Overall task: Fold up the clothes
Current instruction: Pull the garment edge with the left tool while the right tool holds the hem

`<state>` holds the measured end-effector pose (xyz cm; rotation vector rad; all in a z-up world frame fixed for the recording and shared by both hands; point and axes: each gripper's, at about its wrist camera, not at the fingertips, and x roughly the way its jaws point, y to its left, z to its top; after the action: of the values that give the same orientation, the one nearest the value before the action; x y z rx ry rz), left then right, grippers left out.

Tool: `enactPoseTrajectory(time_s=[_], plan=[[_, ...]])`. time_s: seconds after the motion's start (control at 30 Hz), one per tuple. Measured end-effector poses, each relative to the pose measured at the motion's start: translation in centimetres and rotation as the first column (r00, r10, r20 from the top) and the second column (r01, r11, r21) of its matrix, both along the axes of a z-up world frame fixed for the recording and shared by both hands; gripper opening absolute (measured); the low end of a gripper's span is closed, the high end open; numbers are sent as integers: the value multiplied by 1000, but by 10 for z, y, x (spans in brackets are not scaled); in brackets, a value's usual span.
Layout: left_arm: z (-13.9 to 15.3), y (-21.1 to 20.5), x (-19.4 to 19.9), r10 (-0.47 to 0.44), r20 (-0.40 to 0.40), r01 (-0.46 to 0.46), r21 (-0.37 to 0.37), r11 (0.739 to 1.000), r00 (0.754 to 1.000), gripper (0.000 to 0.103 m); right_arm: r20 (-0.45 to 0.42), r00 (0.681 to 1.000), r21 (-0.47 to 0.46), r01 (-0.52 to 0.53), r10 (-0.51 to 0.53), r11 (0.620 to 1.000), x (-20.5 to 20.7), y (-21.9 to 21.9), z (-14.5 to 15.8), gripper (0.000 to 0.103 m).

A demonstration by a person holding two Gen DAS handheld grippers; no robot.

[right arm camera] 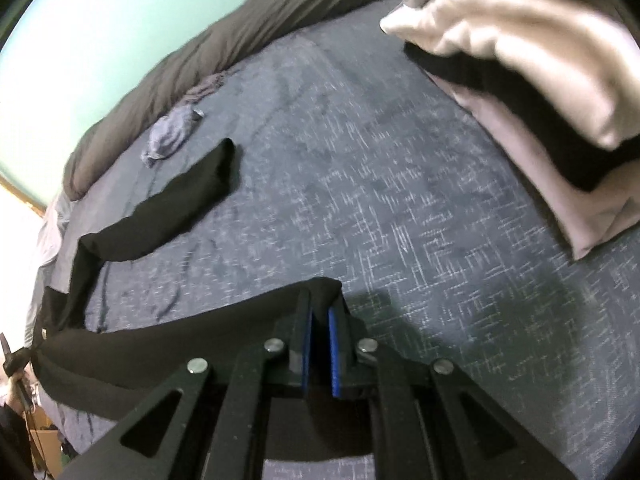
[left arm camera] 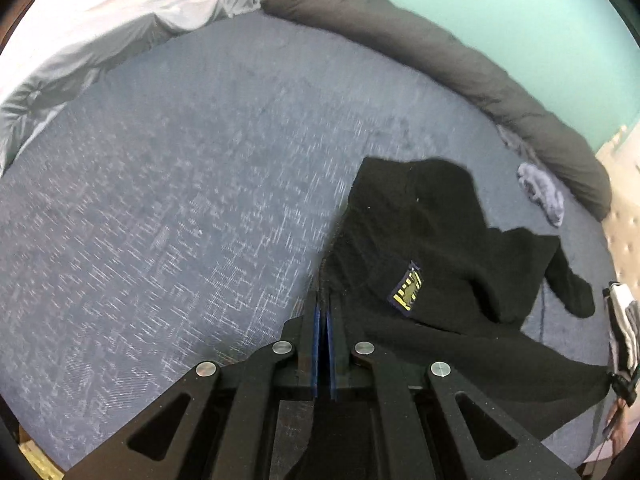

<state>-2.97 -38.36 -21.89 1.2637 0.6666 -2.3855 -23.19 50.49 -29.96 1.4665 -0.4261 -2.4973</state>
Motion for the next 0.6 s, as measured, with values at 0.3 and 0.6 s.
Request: enactPoseTrajectory(time_s=[0.3, 0.6], plan=[[-45, -5, -10, -10, 98, 5, 43, 999, 995, 4, 81, 997, 84, -22, 15, 996, -9, -14, -26, 8], [-25, -6, 17, -24, 45, 22, 59, 998, 999, 18, 20, 999, 18, 44, -45, 999, 17, 17, 3, 33]])
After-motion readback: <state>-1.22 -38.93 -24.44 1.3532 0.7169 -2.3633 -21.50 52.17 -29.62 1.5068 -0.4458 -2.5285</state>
